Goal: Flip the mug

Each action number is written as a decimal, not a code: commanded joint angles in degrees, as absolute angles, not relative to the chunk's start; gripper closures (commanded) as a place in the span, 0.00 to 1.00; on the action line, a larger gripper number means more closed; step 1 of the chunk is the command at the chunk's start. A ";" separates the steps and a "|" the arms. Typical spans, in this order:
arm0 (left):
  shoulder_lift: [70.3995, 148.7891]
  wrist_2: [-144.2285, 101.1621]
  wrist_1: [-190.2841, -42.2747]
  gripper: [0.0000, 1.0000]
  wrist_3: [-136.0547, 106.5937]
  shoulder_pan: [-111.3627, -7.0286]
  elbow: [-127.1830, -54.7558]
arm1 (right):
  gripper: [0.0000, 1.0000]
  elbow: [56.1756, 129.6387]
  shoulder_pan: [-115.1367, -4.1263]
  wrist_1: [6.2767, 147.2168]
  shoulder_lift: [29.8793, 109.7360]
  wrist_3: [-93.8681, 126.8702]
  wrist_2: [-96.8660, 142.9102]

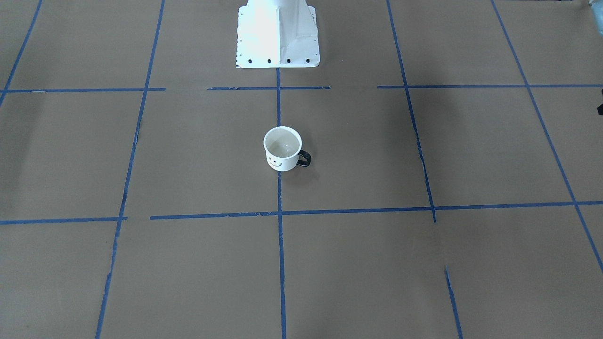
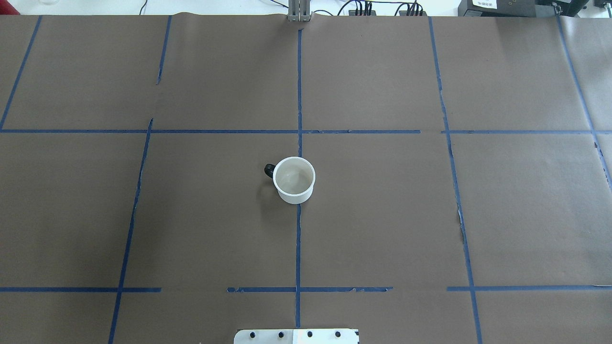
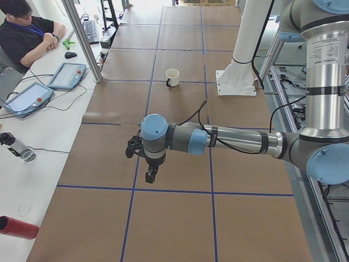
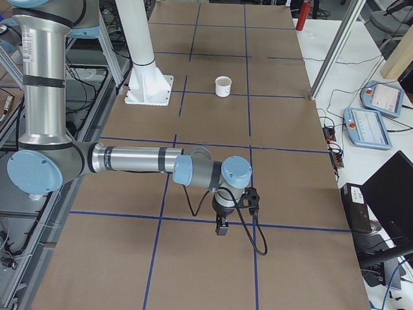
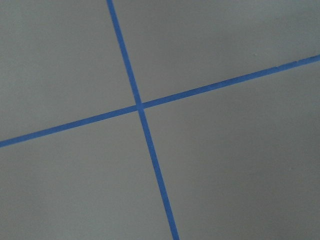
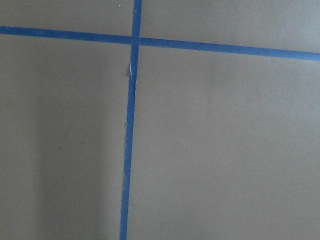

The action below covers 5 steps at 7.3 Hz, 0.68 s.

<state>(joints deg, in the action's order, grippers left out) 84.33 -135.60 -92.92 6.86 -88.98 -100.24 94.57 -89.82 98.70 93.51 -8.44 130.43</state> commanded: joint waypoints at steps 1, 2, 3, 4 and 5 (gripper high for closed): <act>84.11 -135.80 -92.99 0.00 7.21 -89.74 -99.32 | 0.00 94.57 -89.82 98.70 93.52 -8.44 130.43; 84.11 -135.70 -92.90 0.00 7.29 -89.74 -99.06 | 0.00 94.57 -89.82 98.70 93.52 -8.44 130.43; 83.94 -135.62 -92.90 0.00 7.38 -89.91 -99.14 | 0.00 94.57 -89.82 98.70 93.52 -8.44 130.43; 83.41 -135.35 -92.99 0.00 7.47 -89.91 -99.23 | 0.00 94.57 -89.82 98.70 93.52 -8.44 130.43; 83.50 -135.26 -92.99 0.00 7.47 -89.91 -99.14 | 0.00 94.57 -89.82 98.70 93.52 -8.44 130.43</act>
